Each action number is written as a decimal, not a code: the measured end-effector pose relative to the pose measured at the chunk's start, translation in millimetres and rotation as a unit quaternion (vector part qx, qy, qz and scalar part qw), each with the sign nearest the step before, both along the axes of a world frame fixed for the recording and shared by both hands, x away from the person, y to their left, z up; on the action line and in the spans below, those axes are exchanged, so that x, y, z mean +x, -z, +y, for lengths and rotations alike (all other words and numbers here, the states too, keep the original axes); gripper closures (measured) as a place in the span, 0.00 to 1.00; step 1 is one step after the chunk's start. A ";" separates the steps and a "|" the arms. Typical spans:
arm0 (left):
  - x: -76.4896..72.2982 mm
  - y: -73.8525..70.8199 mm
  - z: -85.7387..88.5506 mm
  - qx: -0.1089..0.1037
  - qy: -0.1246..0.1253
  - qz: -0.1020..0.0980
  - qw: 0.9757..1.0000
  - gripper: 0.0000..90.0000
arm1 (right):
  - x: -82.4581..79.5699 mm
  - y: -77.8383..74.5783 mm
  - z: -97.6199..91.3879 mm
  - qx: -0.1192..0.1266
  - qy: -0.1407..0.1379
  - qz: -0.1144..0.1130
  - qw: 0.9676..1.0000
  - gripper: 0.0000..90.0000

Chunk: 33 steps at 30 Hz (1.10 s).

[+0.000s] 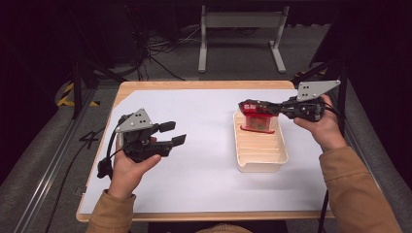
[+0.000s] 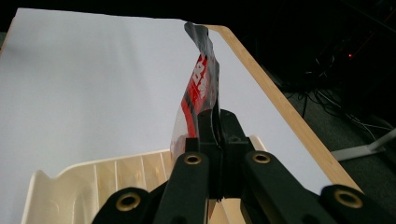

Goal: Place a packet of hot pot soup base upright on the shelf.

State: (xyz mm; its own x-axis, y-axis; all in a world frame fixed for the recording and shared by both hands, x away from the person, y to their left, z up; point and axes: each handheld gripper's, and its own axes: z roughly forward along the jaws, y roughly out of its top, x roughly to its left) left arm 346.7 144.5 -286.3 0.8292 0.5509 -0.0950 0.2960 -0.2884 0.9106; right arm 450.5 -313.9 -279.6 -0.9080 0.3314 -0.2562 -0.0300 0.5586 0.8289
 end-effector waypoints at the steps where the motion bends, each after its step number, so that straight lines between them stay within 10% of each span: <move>1: -0.1 0.2 0.3 0.000 0.000 0.000 1.000 0.50 | 0.1 0.2 0.5 0.000 -0.004 -0.002 1.000 0.99; 33: -1.0 4.2 8.8 -0.002 -0.017 0.009 1.000 0.49 | 10.1 29.0 0.8 -0.024 -0.014 0.020 0.999 0.98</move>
State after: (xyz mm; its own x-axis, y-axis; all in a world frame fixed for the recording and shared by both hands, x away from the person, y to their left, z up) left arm 345.6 153.3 -290.5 0.8084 0.5777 -0.1130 0.3222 -0.2736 0.9062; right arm 460.6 -313.0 -308.6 -0.9267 0.2943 -0.2337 -0.0128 0.5969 0.8022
